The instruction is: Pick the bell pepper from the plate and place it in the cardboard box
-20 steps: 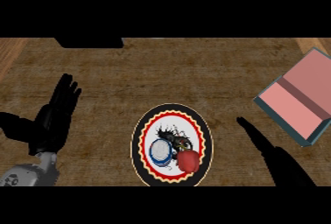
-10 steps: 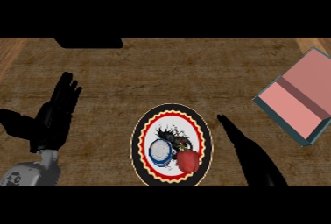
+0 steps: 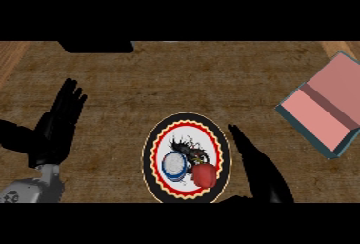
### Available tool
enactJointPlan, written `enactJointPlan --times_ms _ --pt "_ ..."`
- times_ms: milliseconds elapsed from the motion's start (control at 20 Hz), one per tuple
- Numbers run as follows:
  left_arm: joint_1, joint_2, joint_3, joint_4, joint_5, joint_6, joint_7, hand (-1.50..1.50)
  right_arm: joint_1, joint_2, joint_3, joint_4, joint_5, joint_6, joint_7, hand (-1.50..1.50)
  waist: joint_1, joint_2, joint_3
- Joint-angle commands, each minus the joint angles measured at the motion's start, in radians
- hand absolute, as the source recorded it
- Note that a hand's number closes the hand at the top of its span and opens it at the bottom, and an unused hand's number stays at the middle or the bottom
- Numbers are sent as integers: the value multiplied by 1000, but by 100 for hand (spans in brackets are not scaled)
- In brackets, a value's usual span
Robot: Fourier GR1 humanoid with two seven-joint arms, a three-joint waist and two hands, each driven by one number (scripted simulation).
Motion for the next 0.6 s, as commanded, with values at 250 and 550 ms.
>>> enactJointPlan --times_ms 250,550 --pt "38 -52 55 16 -22 -79 -36 0 42 38 -7 50 21 -15 -63 -150 0 0 0" --pt "4 -78 75 11 -45 -87 -1 0 40 78 44 98 95 -40 -43 -150 -1 0 0"
